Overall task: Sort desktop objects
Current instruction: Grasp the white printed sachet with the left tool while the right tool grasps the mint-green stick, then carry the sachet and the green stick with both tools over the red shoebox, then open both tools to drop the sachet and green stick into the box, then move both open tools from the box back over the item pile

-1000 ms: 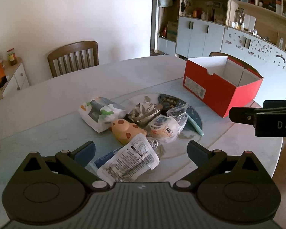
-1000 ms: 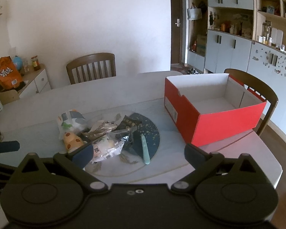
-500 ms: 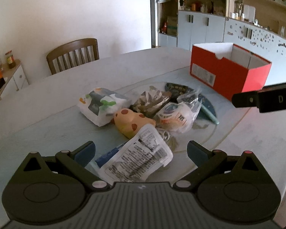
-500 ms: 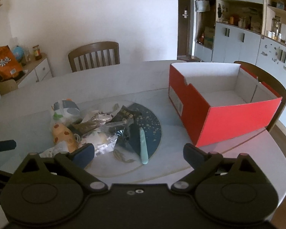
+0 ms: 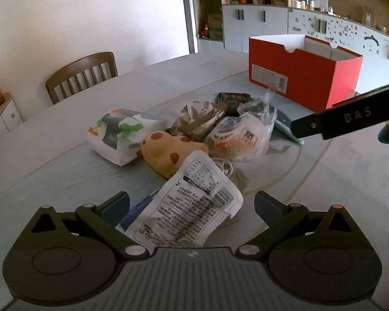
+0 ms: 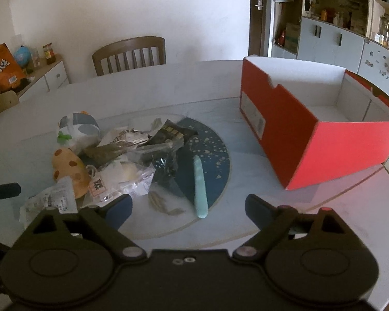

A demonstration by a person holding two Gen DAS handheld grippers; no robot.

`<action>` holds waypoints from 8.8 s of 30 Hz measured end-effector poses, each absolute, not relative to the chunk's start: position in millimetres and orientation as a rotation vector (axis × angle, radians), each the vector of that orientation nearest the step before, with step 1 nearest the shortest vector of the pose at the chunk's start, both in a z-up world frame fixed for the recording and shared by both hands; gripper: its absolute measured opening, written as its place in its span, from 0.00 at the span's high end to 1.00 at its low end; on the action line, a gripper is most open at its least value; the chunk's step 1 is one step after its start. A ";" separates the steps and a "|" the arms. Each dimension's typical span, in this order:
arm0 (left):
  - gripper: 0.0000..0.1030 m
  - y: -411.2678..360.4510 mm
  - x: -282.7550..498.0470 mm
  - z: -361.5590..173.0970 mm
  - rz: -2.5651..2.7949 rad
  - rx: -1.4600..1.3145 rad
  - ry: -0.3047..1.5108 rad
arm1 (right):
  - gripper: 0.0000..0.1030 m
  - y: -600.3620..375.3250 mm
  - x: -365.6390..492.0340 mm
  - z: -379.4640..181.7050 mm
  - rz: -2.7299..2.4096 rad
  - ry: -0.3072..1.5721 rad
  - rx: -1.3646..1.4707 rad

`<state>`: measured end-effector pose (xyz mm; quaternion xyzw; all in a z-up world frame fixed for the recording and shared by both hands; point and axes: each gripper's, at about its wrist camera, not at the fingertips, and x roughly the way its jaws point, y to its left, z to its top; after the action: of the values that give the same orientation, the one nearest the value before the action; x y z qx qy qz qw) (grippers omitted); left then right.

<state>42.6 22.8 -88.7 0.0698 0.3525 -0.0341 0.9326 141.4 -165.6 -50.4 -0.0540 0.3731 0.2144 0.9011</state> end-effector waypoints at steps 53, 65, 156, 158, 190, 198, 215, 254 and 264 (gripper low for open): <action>0.39 24.0 41.8 -77.6 -0.108 0.059 0.718 | 0.88 -148.5 173.1 -70.6 0.432 0.789 -0.186; 0.39 16.1 36.0 -56.3 -0.101 0.016 0.703 | 0.89 -166.2 157.7 -52.6 0.470 0.800 -0.173; 0.38 -75.7 105.4 18.7 -0.006 -0.066 0.702 | 0.90 -264.6 226.3 35.1 0.720 0.799 -0.028; 0.38 -82.9 112.8 21.2 0.001 -0.067 0.697 | 0.90 -268.9 233.9 39.1 0.735 0.793 -0.026; 0.38 -207.3 276.1 29.3 -0.133 0.024 0.742 | 0.90 -357.1 352.1 29.2 0.655 0.829 -0.027; 0.38 -224.2 308.4 11.7 -0.160 0.064 0.796 | 0.90 -367.9 369.5 13.7 0.615 0.855 -0.053; 0.38 -245.6 378.4 -34.2 -0.220 0.133 1.009 | 0.90 -365.5 404.4 -21.2 0.574 0.927 -0.174; 0.24 -244.8 407.4 -52.6 -0.213 0.058 1.171 | 0.56 -368.5 419.7 -39.4 0.610 1.062 -0.194; 0.24 -235.5 378.5 -21.1 -0.184 0.027 1.091 | 0.38 -369.9 414.5 -24.5 0.644 1.019 -0.163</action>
<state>378.5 -235.5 -21.1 0.0126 0.5180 -0.0874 0.8508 414.5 -369.9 -24.5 -0.0768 0.4786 0.3025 0.8207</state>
